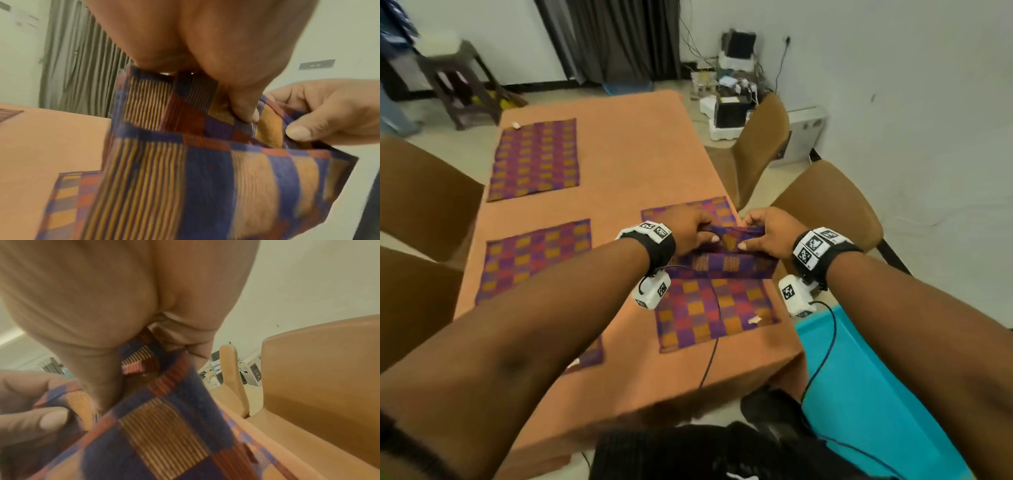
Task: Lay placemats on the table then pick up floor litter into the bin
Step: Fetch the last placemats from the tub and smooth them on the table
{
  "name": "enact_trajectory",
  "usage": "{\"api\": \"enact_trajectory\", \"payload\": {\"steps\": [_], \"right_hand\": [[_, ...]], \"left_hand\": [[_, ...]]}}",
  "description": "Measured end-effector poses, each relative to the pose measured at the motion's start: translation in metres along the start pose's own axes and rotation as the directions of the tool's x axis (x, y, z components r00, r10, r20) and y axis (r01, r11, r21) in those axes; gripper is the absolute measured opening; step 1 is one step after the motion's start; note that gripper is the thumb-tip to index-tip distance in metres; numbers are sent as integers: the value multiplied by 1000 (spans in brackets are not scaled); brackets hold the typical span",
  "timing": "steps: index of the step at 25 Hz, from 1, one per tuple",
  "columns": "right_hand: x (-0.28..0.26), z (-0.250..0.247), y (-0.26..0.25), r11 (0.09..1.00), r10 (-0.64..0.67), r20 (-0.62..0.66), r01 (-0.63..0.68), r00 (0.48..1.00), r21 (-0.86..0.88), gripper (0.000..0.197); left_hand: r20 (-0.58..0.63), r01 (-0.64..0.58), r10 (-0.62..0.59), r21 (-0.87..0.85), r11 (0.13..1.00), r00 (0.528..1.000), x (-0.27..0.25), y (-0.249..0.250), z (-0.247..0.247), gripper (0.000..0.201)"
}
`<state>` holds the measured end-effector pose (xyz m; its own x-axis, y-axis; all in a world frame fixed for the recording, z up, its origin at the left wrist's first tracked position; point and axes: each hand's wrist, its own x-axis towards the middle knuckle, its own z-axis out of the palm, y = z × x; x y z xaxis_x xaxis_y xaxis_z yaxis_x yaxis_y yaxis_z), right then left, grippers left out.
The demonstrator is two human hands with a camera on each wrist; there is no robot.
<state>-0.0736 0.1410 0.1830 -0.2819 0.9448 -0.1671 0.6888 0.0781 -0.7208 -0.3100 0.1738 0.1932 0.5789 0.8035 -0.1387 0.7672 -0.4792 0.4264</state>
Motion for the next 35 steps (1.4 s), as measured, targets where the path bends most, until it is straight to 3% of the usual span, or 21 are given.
{"api": "enact_trajectory", "payload": {"steps": [7, 9, 12, 14, 16, 19, 21, 23, 25, 27, 28, 30, 32, 33, 35], "right_hand": [[67, 37, -32, 999, 12, -37, -13, 999, -38, 15], [79, 40, -29, 1000, 23, -46, -22, 999, 11, 16], [93, 41, -13, 995, 41, -44, -37, 998, 91, 21], [104, 41, 2, 960, 134, -105, -102, 985, 260, 21], [113, 35, 18, 935, 254, -235, -176, 938, 307, 26], [123, 20, 52, 927, 374, -299, -363, 878, 95, 35], [128, 14, 80, 884, 445, -221, -465, 868, -44, 35], [127, 13, 98, 829, 509, -75, -512, 857, -224, 29], [130, 10, 99, 828, 479, -40, -467, 877, -312, 27], [142, 4, 83, 913, 322, -77, -331, 944, -237, 33], [153, 1, 73, 954, 244, -54, -249, 968, -167, 46], [173, -1, 50, 994, 63, 90, -55, 994, -93, 79], [189, 10, 37, 954, -128, 275, 194, 953, -229, 90], [193, 21, 34, 925, -152, 343, 255, 927, -281, 82], [191, 37, 34, 896, -34, 447, 226, 894, -383, 43]], "left_hand": [[-65, 17, -21, -62, 998, 998, -17, -97, -47, 31], [-95, 3, -11, -92, 996, 995, -16, -111, -45, 28], [-250, -41, 7, -132, 990, 968, -6, -122, -36, 17], [-329, 17, -49, -101, 995, 943, 7, -126, -33, 15], [-393, 74, -104, -89, 993, 914, 21, -130, -32, 13], [-415, 160, -291, -322, 933, 862, 41, -132, -26, 3], [-394, 218, -436, -488, 845, 809, 53, -132, -20, 7], [-376, 216, -471, -552, 806, 798, 65, -129, -14, 13], [-332, 162, -431, -605, 780, 839, 77, -115, -14, 27], [-247, 137, -395, -673, 727, 885, 88, -98, -15, 39], [-188, 158, -394, -702, 695, 900, 94, -87, -18, 42], [-45, 235, -404, -754, 614, 914, 100, -71, -21, 41], [98, 312, -420, -820, 480, 902, 98, -63, -18, 30], [144, 344, -432, -834, 432, 890, 94, -62, -13, 25], [219, 413, -431, -801, 433, 875, 87, -64, -1, 20]]}}
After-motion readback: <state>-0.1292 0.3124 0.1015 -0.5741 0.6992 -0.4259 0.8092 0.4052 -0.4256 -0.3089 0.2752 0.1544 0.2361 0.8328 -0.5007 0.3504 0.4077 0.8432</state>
